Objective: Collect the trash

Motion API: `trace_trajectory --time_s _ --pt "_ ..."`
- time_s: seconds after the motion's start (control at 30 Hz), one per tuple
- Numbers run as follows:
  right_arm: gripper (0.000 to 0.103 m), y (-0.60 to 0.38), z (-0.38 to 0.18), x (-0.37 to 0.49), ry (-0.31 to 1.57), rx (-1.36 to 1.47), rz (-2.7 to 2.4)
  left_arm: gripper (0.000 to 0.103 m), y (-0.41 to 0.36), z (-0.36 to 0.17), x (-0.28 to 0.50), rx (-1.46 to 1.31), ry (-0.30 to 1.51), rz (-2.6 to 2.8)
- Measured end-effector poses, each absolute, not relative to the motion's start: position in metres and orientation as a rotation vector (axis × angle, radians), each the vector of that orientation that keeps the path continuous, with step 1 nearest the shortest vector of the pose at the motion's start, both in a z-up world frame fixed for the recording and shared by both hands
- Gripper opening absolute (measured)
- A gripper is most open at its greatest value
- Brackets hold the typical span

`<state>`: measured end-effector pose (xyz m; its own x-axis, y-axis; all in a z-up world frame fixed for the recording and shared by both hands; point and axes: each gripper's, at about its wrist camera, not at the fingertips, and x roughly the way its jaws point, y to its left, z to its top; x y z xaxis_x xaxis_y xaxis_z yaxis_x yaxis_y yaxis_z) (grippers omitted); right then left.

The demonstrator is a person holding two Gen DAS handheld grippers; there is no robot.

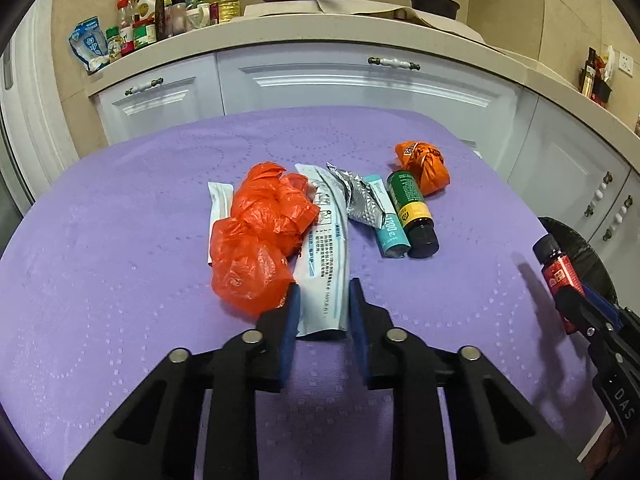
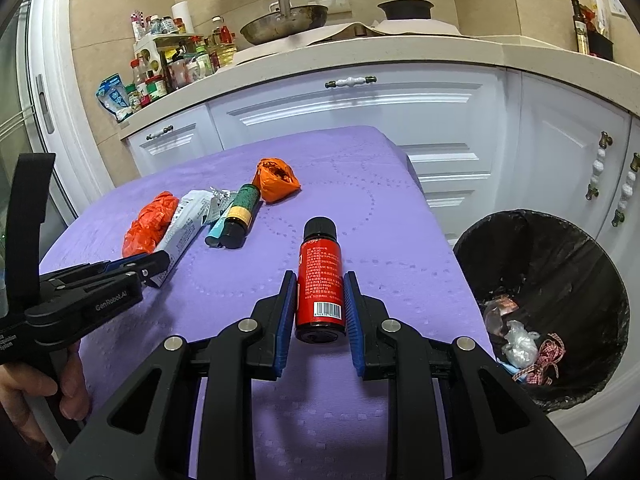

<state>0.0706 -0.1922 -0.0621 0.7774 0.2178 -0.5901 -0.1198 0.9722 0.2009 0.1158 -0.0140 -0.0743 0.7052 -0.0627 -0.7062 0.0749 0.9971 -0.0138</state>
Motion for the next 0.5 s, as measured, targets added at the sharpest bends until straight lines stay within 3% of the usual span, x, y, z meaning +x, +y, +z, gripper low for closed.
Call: trace_trajectory --time_s 0.5 --pt "0.023 -0.192 -0.06 0.066 0.645 0.152 0.189 0.013 -0.011 -0.061 0.083 0.0 0.738 -0.139"
